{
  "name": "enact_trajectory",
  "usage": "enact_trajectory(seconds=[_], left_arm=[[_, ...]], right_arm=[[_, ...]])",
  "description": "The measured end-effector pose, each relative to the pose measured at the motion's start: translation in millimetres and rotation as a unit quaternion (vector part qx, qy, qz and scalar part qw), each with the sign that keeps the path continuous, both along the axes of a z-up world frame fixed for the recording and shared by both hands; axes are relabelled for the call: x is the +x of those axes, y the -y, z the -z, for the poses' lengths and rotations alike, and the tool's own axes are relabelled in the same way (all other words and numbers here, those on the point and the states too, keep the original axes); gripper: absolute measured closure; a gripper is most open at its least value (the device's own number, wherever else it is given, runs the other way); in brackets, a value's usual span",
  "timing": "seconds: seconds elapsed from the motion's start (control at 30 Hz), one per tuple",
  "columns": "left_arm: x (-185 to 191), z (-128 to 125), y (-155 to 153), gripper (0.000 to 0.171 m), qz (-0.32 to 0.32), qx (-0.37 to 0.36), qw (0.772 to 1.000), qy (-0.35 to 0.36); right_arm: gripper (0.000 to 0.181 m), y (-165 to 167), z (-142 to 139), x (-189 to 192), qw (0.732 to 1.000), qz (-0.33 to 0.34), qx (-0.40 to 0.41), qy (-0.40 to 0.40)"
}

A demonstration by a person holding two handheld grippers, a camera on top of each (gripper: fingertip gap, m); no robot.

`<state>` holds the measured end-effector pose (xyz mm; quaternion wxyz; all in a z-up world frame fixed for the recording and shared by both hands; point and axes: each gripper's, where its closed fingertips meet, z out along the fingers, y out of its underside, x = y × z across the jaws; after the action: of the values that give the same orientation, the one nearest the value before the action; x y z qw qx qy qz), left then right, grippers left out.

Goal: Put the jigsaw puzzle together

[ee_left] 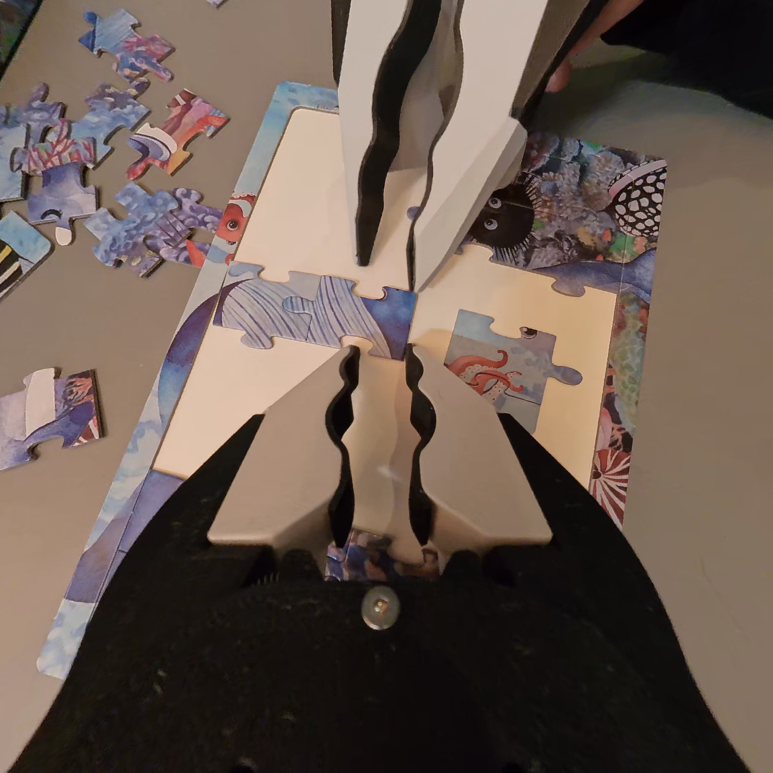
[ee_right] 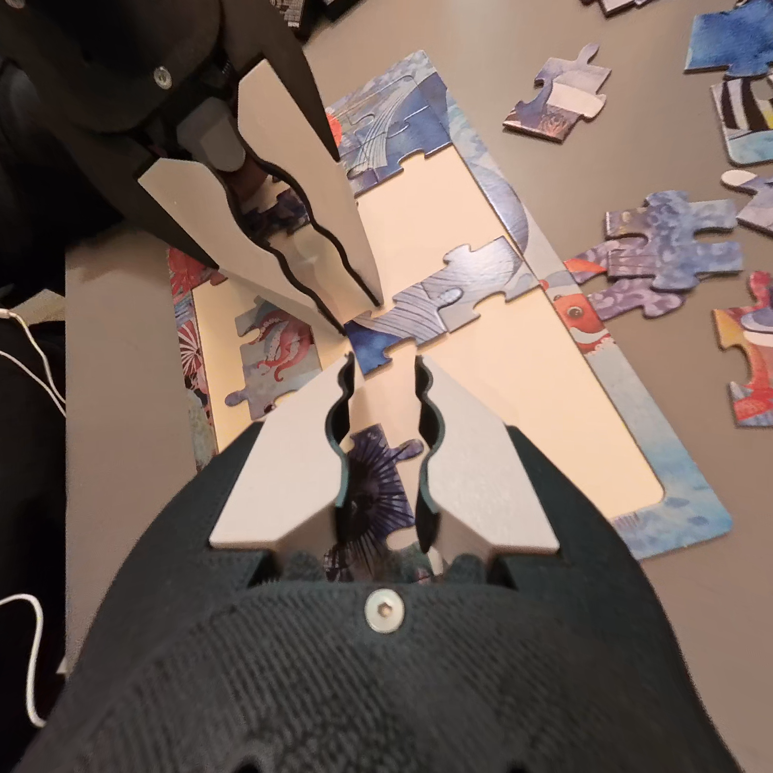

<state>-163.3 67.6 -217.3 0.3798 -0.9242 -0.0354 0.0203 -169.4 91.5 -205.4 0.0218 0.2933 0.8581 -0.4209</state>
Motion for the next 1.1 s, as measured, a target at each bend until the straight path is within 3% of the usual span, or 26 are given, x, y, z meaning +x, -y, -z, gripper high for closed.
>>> enact_trajectory(seconds=[0.3,0.4,0.6,0.9,1.1], left_arm=[[1.7,-0.1,-0.3,0.155,0.004,0.001,1.0,0.007],[1.7,-0.3,-0.4,0.156,0.004,0.002,1.0,0.01],[1.0,-2.0,0.4,0.155,0.005,0.007,1.0,0.01],[3.1,-18.3,-2.5,0.132,0.029,0.048,0.998,-0.035],[2.9,-18.8,-4.8,0.142,0.035,0.043,0.995,-0.083]], right_arm=[[0.153,9.5,8.7,5.8,0.988,-0.065,0.085,-0.114],[0.164,10.4,8.4,5.0,0.987,-0.066,0.089,-0.118],[0.165,11.1,7.0,5.1,0.987,-0.066,0.084,-0.118],[0.166,12.8,-7.0,4.0,0.993,-0.053,0.034,-0.103],[0.166,12.9,-15.6,5.2,0.995,-0.046,-0.002,-0.09]])
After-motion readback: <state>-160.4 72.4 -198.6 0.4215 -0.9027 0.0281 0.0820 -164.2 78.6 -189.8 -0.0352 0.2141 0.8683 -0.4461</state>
